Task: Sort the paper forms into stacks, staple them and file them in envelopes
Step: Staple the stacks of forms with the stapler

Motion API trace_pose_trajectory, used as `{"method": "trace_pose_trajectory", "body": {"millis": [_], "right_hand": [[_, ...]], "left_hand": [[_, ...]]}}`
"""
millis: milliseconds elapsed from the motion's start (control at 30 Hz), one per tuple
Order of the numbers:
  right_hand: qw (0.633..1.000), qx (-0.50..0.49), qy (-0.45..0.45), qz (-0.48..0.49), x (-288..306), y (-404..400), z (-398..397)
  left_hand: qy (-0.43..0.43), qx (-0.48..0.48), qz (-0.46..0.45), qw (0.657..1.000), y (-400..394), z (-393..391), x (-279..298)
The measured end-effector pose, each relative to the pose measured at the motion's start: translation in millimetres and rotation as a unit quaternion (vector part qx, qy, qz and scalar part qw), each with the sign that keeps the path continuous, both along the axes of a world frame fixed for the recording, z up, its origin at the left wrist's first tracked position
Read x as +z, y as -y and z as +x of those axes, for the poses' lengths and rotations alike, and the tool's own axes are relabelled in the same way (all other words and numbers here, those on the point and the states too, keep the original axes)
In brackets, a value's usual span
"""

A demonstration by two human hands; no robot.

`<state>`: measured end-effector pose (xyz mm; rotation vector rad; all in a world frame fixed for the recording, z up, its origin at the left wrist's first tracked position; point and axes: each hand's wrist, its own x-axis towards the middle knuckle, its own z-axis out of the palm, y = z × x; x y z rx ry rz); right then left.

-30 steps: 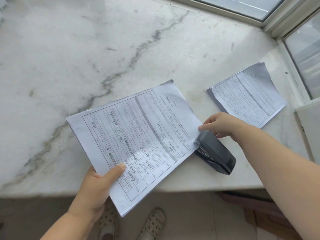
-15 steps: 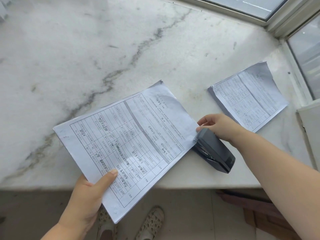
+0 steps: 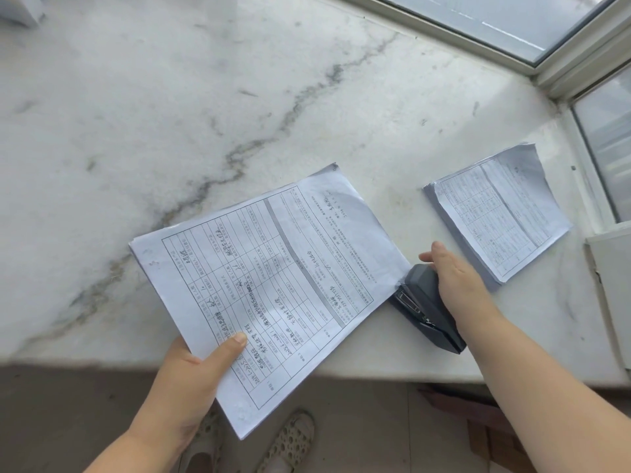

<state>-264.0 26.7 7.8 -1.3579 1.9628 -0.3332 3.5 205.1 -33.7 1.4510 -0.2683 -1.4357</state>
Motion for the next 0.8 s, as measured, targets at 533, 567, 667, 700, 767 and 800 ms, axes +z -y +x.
{"method": "trace_pose_trajectory", "body": {"millis": [533, 567, 667, 700, 767, 800], "right_hand": [[0.998, -0.039, -0.021, 0.054, -3.6, 16.8, 9.8], [0.997, -0.036, -0.028, 0.058, -4.5, 17.5, 10.7], [0.994, -0.026, -0.076, 0.069, -9.2, 19.9, 14.2], [0.993, -0.026, -0.088, 0.071, -10.6, 20.6, 14.7], [0.992, -0.023, -0.102, 0.073, -12.5, 21.1, 14.8], [0.992, -0.021, -0.105, 0.072, -13.0, 20.9, 14.2]], "left_hand": [[0.021, -0.03, -0.005, 0.999, -1.1, 11.2, -0.4], [0.019, -0.029, -0.006, 0.999, -1.1, 11.3, -0.8], [0.014, -0.029, -0.004, 0.999, -0.8, 11.0, -2.8], [0.015, -0.027, -0.003, 1.0, -0.7, 11.2, -3.3], [0.019, -0.022, 0.002, 1.0, 0.3, 10.9, -2.1], [0.02, -0.021, 0.008, 1.0, 0.6, 10.4, -0.7]]}}
